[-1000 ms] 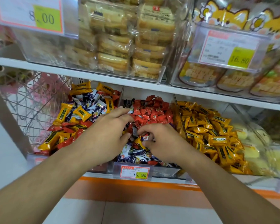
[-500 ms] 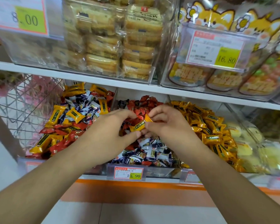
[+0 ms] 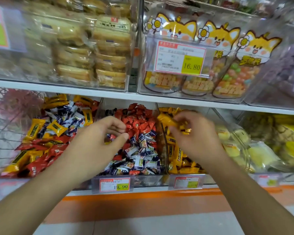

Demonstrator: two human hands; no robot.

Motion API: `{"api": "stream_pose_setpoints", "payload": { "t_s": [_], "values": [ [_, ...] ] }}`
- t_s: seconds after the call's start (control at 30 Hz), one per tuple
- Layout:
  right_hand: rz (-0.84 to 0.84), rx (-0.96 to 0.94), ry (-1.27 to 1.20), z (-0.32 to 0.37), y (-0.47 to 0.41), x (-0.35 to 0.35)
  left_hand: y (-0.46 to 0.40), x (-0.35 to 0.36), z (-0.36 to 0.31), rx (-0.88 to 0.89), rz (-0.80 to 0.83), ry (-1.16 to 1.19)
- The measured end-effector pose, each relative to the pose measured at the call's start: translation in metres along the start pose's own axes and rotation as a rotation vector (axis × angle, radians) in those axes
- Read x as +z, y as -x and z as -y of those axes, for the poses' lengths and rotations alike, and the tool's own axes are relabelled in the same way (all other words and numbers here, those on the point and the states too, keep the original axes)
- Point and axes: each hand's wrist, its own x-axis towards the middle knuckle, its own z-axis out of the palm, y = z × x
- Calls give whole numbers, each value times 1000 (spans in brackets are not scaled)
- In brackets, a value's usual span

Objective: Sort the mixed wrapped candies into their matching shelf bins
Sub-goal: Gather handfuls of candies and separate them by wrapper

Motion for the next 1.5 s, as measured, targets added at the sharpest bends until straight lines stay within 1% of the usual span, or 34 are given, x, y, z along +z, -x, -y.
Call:
{"api": "stream_pose_setpoints", "payload": {
  "t_s": [0.07,0.13,0.2,0.27,0.33,0.43,0.5,0.6,0.8,1.0,1.07,1.17,1.23,1.3,1.37,1.4,1.43,1.47,1.5],
  "values": [
    [-111,126,126,-16,-10,-5,-2,-10,6,35,-40,-188],
    [-102,200,255,-22,-16,-4,-5,-20,17,40,-21,-336],
    [-61,173,289,-13,-16,1,-9,-29,30,43,20,-427],
    [-29,60,253,4,-15,12,-10,-36,40,25,71,-468],
    [64,-52,189,26,-15,27,-11,-40,47,14,123,-479],
    [312,-173,98,55,-16,59,-12,-41,54,32,169,-488],
    [438,-255,75,66,-18,85,-13,-40,56,18,165,-478],
    [524,-301,78,72,-24,118,-12,-37,58,28,136,-462],
    [503,-355,168,64,-31,154,-12,-37,57,31,117,-445],
    [445,-272,63,69,-26,135,-10,-40,52,27,124,-436],
    [410,-201,2,72,-25,119,-9,-40,51,40,106,-439],
    [288,-40,-147,73,-25,90,-9,-36,48,90,66,-432],
    [231,85,-311,72,-21,74,-9,-32,43,144,47,-410],
    [224,198,-574,73,-14,61,-7,-26,34,158,48,-348],
    [253,325,-921,76,-7,49,-5,-20,24,93,62,-201],
    [281,377,-1054,77,-4,43,-4,-17,18,43,66,-74],
    [308,405,-1121,76,-1,39,-3,-14,12,-8,65,72],
    [329,409,-1121,75,1,37,-3,-12,7,-54,60,196],
    [339,380,-1035,71,2,37,-3,-11,4,-85,56,267]
  ]
}}
